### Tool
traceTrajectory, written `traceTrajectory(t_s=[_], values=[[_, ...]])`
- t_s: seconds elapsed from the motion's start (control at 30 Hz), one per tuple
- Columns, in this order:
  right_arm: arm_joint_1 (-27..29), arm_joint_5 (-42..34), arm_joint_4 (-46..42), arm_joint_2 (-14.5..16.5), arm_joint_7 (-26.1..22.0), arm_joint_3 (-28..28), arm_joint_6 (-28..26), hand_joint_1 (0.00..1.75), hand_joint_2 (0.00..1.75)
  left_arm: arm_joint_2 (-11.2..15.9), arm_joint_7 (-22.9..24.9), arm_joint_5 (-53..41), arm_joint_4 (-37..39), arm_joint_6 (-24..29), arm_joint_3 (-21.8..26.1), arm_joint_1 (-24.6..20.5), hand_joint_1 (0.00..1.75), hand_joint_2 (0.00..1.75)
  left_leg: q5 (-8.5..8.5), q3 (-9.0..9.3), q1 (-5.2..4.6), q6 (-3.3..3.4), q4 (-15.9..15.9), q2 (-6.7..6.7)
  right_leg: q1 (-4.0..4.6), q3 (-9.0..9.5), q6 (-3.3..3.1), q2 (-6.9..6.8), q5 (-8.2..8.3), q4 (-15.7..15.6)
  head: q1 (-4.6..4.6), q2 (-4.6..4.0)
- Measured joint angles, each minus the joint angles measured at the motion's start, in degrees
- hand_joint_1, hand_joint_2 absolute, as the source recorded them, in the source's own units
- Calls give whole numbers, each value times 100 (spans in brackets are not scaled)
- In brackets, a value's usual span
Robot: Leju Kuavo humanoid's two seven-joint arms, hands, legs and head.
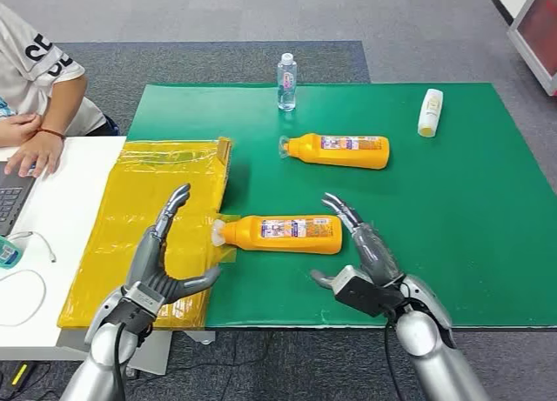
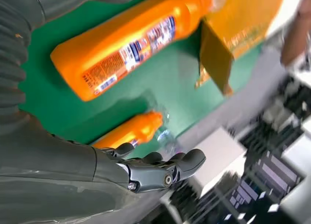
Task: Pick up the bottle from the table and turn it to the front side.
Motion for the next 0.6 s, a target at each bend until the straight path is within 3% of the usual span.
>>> traceTrajectory(t_s=[0.07, 0.3, 0.43, 0.6], values=[[-214, 2, 191, -62, -20, 193, 62, 0, 175, 7, -4, 12, 69, -1, -39, -67, 0, 175, 4, 0, 0, -1, 0, 0, 0, -1, 0, 0, 5, 0, 1, 0], [-1872, 54, 1604, -163, 160, 1782, 545, 0, 175, 27, -23, 98, 513, -48, -319, -510, 0, 175, 27, -1, 1, -1, 0, 0, 2, -2, -3, 0, 20, 3, -1, 0], [-2604, 145, 2396, 24, 334, 2666, 604, 0, 175, 28, -32, 116, 699, -72, -448, -677, 0, 175, 32, -1, 1, -2, 0, 0, 4, -3, -4, 0, 22, 4, -1, 0], [-2998, 247, 3081, 362, 545, 3308, 549, 0, 175, 28, -53, 130, 832, -82, -529, -772, 0, 175, 31, -2, 2, -2, 0, 0, 3, -4, -3, -1, 20, 4, -1, 0]])
